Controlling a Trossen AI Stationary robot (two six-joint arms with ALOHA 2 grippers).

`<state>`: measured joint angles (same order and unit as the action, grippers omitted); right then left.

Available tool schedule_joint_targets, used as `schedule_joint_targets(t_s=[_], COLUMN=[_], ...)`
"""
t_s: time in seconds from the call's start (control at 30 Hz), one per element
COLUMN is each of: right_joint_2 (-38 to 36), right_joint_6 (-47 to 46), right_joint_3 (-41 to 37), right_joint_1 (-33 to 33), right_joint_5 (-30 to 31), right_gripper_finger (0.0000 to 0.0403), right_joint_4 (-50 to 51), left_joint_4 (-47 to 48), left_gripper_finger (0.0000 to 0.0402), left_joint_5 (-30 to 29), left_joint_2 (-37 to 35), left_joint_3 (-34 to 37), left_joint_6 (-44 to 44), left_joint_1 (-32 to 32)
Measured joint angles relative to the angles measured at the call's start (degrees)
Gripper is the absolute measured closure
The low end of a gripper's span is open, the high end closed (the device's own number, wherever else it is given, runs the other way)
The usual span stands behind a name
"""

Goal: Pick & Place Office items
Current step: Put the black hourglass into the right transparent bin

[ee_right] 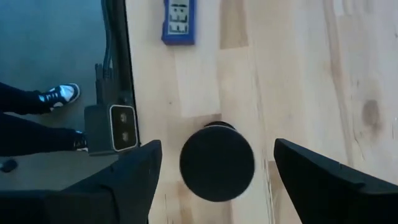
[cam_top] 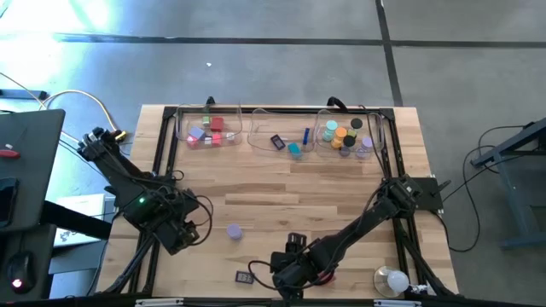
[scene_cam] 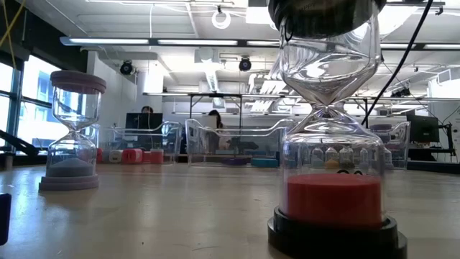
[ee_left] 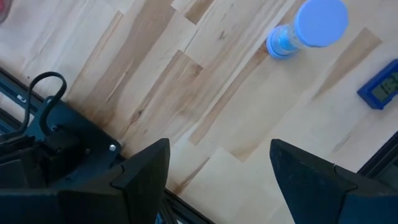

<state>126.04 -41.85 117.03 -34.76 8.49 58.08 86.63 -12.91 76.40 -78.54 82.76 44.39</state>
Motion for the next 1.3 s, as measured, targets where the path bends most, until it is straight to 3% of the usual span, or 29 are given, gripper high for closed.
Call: schedule_joint_targets(t_s=[1.13,1.3], right_joint_2=[5.90,5.88], right_joint_6=[-1.90,-0.30], right_joint_3=[-0.08,-0.08], right_joint_1=[1.64,2.14], right_joint_5=[-0.36,-1.62], right_gripper_finger=[0.0104,0.0131], right_joint_4=[3.07,2.99], left_joint_4=[0.06,0.04], left_gripper_finger=[0.0132,0.0132], left_joint_5=[-0.02,-0.03], left_joint_2=[0.00,0.00], left_joint_3=[0.00,0.00], left_joint_6=[0.63,0.61], left_joint_1=[1.34,1.34])
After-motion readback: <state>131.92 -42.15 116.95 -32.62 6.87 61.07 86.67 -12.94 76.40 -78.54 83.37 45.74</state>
